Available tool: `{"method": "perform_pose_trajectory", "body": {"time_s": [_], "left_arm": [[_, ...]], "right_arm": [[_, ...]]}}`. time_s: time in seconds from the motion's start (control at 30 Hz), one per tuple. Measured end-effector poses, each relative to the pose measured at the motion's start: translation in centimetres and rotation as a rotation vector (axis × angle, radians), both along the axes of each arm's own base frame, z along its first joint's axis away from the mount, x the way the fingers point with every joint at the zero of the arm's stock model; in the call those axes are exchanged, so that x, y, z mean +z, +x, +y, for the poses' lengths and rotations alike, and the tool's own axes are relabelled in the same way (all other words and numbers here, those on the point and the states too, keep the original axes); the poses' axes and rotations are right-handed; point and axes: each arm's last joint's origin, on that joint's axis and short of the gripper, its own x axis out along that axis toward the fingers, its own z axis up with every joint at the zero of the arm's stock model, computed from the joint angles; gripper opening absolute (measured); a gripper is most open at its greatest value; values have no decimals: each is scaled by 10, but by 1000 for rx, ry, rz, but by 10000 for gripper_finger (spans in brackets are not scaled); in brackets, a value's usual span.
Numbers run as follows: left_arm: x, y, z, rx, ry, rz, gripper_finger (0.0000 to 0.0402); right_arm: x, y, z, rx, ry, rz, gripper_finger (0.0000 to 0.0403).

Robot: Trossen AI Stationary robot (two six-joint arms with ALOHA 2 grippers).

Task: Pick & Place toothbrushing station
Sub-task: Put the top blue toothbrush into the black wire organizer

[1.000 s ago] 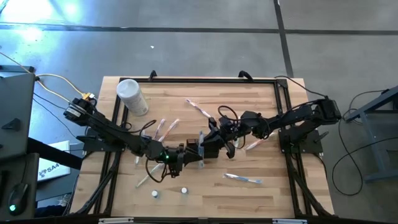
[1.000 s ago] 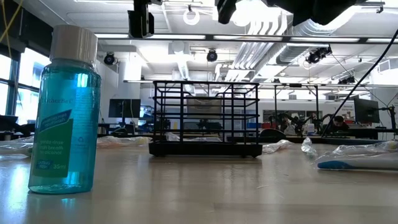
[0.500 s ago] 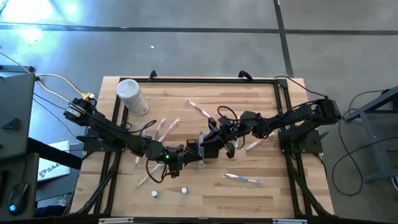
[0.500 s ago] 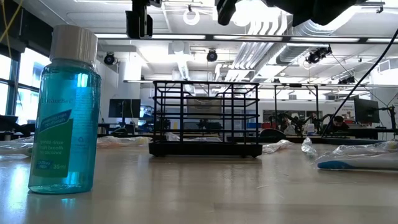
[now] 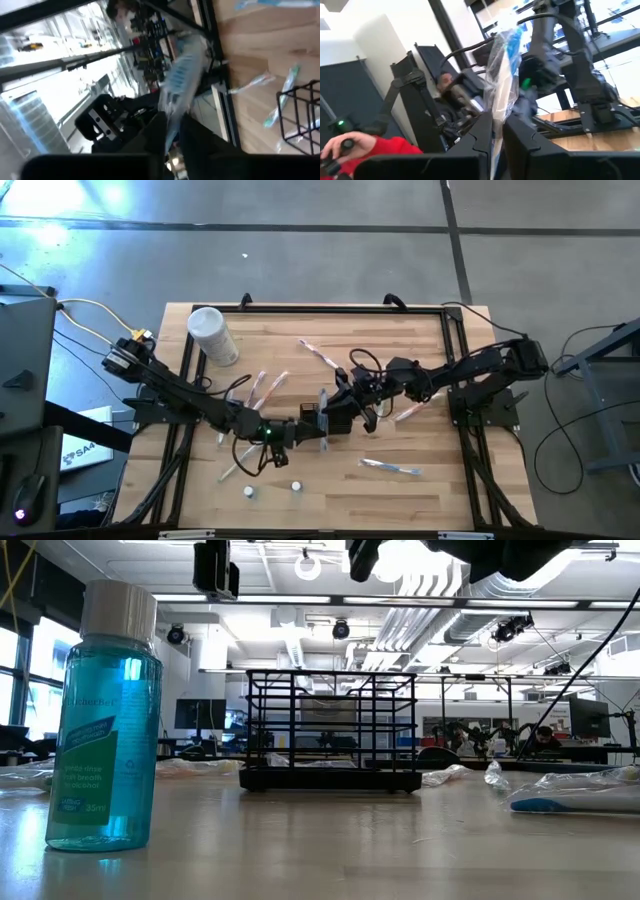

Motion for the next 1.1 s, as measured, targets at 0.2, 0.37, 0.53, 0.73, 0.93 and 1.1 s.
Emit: {"method": "perform_pose_trajectory", "body": {"time_s": [0.2,0.37,0.53,0.73,0.93,1.1], "left_arm": [[2,-1,-2,13,-22,-7,15],[5,-4,-11,-7,-53,-20,6],[6,-9,-19,-5,-149,-30,5],[10,-18,-30,18,-366,-66,5],[13,-25,-39,32,-508,-91,5],[26,-32,-34,73,-777,-153,5]], "right_arm": [[-2,1,-1,-32,9,29,48],[-4,1,0,-5,-10,40,112],[1,-5,-3,96,-58,40,199],[5,-16,-12,135,-136,122,265],[-6,-24,-18,-25,-307,279,268],[-5,-36,-14,-220,-496,360,261]]}}
